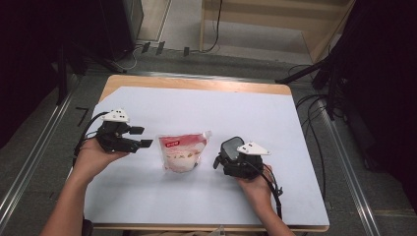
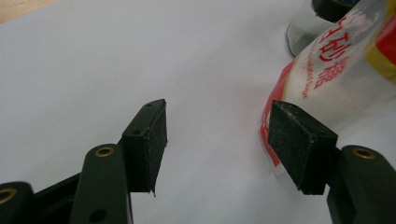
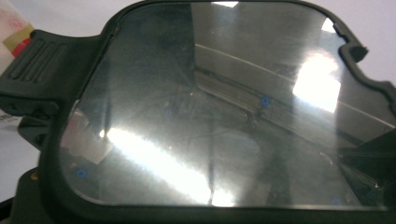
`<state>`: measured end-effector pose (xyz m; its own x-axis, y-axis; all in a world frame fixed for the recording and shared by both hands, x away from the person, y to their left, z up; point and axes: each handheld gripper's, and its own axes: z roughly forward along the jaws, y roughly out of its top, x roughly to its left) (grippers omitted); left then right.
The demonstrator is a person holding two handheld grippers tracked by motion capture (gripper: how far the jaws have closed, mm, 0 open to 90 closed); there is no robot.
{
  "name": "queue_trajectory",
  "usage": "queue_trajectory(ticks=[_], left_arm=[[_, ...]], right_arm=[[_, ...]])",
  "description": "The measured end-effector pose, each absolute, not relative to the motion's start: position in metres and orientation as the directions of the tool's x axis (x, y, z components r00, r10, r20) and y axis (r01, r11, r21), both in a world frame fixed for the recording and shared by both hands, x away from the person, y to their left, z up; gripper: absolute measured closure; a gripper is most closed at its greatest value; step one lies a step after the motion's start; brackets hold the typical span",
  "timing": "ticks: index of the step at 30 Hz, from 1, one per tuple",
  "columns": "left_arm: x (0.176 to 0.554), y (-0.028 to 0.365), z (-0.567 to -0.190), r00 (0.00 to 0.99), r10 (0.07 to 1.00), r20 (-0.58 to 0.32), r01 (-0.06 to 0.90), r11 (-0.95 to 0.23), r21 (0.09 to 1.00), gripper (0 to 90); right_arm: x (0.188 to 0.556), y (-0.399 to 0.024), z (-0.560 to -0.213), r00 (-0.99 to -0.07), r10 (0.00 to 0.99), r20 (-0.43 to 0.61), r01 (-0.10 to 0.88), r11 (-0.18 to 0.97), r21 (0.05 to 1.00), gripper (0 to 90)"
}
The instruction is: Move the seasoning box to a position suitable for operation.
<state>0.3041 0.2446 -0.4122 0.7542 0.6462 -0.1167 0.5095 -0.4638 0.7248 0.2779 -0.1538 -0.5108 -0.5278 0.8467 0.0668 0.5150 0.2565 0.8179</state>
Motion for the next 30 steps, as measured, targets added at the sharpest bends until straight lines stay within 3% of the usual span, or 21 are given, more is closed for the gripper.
queue_trajectory(ticks=[5,15,18,19,21,23,24,25,26,27,28,29,30], left_arm=[[0.293,0.248,-0.404,0.752,0.645,-0.135,0.53,-0.471,0.706,39.4],[0.253,0.257,-0.383,0.769,0.627,-0.123,0.49,-0.454,0.744,47.3],[0.242,0.248,-0.376,0.802,0.581,-0.139,0.463,-0.458,0.759,51.4],[0.238,0.239,-0.373,0.827,0.539,-0.158,0.454,-0.476,0.753,52.2],[0.236,0.233,-0.373,0.838,0.521,-0.163,0.45,-0.491,0.746,52.5],[0.233,0.22,-0.374,0.851,0.502,-0.151,0.437,-0.52,0.734,52.8],[0.232,0.214,-0.374,0.86,0.487,-0.152,0.429,-0.529,0.732,52.8],[0.231,0.202,-0.376,0.872,0.466,-0.148,0.414,-0.54,0.733,55.4],[0.231,0.202,-0.376,0.872,0.466,-0.148,0.414,-0.54,0.733,57.9],[0.231,0.194,-0.377,0.88,0.453,-0.145,0.401,-0.542,0.738,60.2],[0.23,0.189,-0.378,0.882,0.451,-0.135,0.394,-0.549,0.738,60.2],[0.23,0.181,-0.38,0.886,0.447,-0.124,0.385,-0.56,0.734,67.4],[0.23,0.17,-0.384,0.893,0.435,-0.119,0.375,-0.569,0.732,69.2]], right_arm=[[0.278,-0.156,-0.502,-0.553,0.827,0.104,0.56,0.275,0.782,1.3],[0.255,-0.184,-0.474,-0.573,0.805,0.156,0.579,0.262,0.772,5.8],[0.247,-0.196,-0.467,-0.558,0.813,0.166,0.574,0.234,0.785,14.9],[0.244,-0.203,-0.464,-0.564,0.809,0.165,0.566,0.233,0.791,25.5],[0.242,-0.205,-0.463,-0.56,0.813,0.158,0.555,0.226,0.801,28.8],[0.239,-0.211,-0.461,-0.575,0.801,0.167,0.549,0.226,0.805,44.8],[0.239,-0.211,-0.461,-0.575,0.801,0.167,0.549,0.226,0.805,44.8],[0.24,-0.211,-0.463,-0.576,0.803,0.153,0.559,0.251,0.79,57.6],[0.24,-0.211,-0.463,-0.576,0.803,0.153,0.559,0.251,0.79,57.6],[0.242,-0.212,-0.466,-0.574,0.807,0.141,0.571,0.271,0.775,68.0],[0.242,-0.212,-0.466,-0.574,0.807,0.141,0.571,0.271,0.775,68.0],[0.245,-0.214,-0.469,-0.569,0.81,0.14,0.582,0.277,0.765,76.3],[0.246,-0.214,-0.47,-0.569,0.81,0.145,0.587,0.276,0.761,78.9]])
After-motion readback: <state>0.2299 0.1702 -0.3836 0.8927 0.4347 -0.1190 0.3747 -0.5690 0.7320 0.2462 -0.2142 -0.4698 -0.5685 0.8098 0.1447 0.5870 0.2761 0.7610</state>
